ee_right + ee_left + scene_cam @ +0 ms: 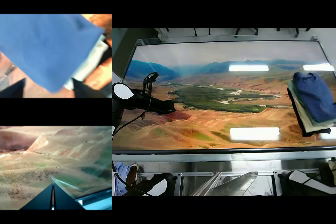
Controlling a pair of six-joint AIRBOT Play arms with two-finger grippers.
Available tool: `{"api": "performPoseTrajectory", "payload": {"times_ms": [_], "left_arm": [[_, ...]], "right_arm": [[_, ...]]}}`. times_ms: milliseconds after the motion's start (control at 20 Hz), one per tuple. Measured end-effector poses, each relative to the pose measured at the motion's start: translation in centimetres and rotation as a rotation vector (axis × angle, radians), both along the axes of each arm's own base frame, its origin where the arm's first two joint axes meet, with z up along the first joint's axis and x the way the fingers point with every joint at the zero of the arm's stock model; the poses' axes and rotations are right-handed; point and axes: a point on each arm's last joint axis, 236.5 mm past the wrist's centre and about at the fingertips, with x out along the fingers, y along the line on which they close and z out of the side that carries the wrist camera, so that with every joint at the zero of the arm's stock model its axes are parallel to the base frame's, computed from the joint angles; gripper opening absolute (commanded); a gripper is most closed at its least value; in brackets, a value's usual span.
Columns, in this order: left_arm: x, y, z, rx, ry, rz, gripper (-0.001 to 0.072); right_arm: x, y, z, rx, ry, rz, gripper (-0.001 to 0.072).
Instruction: Fold the shirts.
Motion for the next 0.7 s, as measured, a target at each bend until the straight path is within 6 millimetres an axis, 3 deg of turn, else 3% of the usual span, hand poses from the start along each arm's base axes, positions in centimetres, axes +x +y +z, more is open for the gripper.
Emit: {"api": "performPoseTrajectory", "payload": {"times_ms": [250, 400, 450, 500, 550, 600, 700], "left_arm": [[0.1, 0.0, 0.0, 0.0, -0.002, 0.002, 0.0014], [0.3, 0.0, 0.1, 0.0, -0.01, 0.006, 0.0014], [0.3, 0.0, 0.1, -0.003, -0.01, 0.006, 0.0014], [0.3, -0.1, 0.1, -0.005, -0.013, 0.007, 0.0013], [0.4, -0.1, 0.1, -0.007, -0.013, 0.008, 0.0014], [0.3, -0.1, 0.1, -0.008, -0.011, 0.012, 0.0013], [0.2, -0.3, 0.2, -0.018, -0.005, 0.016, 0.0014]], "right_arm": [[-6.0, 0.7, 7.5, -0.236, 0.0, -0.083, 0.0504], [-6.0, 4.3, 11.7, -0.288, -0.127, -0.052, 0.05], [-5.3, 6.1, 12.6, -0.275, -0.176, -0.012, 0.0452], [-4.1, 8.5, 13.4, -0.242, -0.227, 0.042, 0.0229], [-2.5, 11.6, 13.9, -0.191, -0.284, 0.121, 0.0054], [-1.1, 14.5, 14.1, -0.148, -0.327, 0.202, 0.0024], [2.0, 22.2, 14.0, -0.045, -0.406, 0.411, 0.0023]]}}
